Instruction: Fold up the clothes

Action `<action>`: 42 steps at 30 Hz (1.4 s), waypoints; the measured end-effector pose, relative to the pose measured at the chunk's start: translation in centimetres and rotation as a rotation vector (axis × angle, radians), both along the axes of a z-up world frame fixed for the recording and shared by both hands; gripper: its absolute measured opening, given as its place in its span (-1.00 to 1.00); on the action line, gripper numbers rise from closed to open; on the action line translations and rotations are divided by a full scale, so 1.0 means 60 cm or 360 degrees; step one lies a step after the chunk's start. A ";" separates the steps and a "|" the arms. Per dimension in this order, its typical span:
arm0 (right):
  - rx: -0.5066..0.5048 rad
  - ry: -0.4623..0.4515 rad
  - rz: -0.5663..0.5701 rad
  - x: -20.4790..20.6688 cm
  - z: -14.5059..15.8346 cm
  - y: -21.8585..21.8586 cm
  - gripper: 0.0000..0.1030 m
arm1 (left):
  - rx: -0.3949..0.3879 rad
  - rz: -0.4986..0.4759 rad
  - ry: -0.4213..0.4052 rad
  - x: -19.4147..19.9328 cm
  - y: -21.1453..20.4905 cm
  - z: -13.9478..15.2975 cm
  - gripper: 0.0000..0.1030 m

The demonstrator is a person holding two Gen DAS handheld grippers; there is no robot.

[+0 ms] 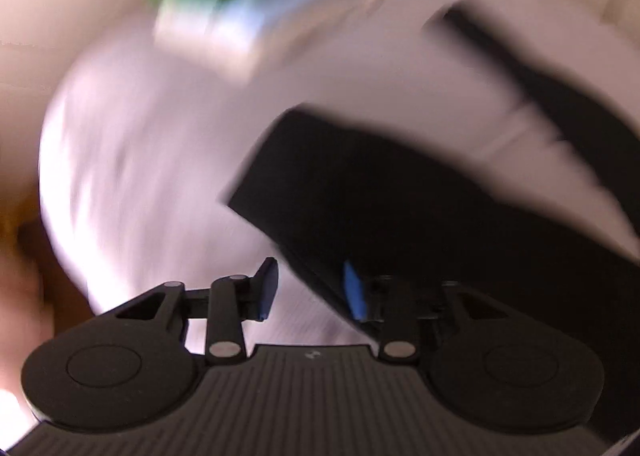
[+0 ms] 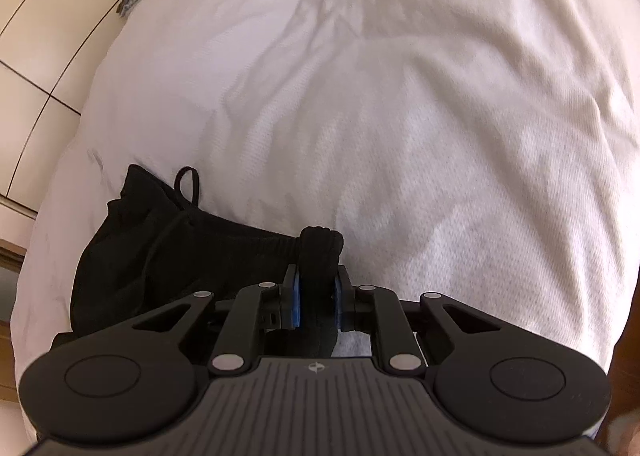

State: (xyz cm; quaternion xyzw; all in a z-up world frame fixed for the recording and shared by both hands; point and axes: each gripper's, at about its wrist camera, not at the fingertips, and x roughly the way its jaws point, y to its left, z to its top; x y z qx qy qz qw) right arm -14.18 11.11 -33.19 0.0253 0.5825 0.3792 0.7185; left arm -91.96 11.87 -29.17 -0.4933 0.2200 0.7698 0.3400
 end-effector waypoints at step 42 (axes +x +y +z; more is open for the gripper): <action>0.0219 0.0218 0.0282 0.112 0.064 0.040 -0.60 | 0.0135 -0.1658 -0.0366 0.671 0.348 0.036 -0.59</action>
